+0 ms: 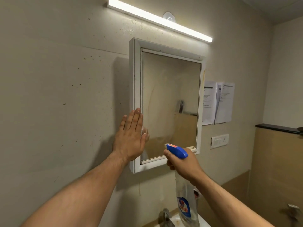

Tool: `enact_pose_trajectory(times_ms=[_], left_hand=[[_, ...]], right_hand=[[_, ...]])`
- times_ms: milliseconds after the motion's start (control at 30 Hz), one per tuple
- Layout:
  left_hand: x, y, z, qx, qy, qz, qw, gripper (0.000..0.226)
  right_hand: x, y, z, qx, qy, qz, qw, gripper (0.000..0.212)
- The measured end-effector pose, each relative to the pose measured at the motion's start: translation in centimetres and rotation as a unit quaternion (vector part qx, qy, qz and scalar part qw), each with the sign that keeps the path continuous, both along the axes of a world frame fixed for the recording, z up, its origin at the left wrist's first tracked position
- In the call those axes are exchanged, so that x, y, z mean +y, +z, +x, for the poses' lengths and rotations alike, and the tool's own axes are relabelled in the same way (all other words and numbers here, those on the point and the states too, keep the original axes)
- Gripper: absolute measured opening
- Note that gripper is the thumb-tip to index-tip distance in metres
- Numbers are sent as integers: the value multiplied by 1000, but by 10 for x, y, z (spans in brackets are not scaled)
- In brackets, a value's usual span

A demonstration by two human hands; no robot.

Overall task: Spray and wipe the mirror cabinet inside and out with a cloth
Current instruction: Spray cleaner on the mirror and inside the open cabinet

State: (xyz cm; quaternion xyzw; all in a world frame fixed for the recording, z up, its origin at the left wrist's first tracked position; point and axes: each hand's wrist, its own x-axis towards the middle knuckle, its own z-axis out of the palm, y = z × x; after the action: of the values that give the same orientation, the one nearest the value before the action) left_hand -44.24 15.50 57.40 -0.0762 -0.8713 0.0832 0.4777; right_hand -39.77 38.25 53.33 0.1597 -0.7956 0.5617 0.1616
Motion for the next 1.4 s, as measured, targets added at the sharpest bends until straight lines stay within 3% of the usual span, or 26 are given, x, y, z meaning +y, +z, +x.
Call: enact_pose_trajectory(times_ms=[100,267,433,733,833,1000,1133,1267,1400], left_hand=[[3,-7,0,-1,-8,-11,1000,75],[4,-9,3,-10,5,-27,1000,76],[5,-11,6,-10,21,-45,999,77],[16,-16,-7,-30,9,-65,997,76],[25,-17,-11,-37,-6,-70,997,75],[42,-18,-18,-44,-21,-72,996,76],[54,-17,-22,-48,-38,-70,996,77],[60,-9,-25,-53,-50,-67,995,76],[55,3,-29,-49,-41,-73,995,79]], right_hand=[[-1,-18,3,-31,29,24,999,26],[1,-49,-2,-51,-4,87,995,30],[19,-64,-11,-92,6,41,995,25],[90,-62,-47,-116,-149,-87,978,32],[114,-65,-55,-127,-212,-90,965,34],[145,-54,-61,-112,-228,-155,955,28],[153,-41,-66,-114,-253,-135,951,33],[158,-19,-65,-95,-204,-149,963,32],[147,9,-63,-14,-247,-96,964,36]])
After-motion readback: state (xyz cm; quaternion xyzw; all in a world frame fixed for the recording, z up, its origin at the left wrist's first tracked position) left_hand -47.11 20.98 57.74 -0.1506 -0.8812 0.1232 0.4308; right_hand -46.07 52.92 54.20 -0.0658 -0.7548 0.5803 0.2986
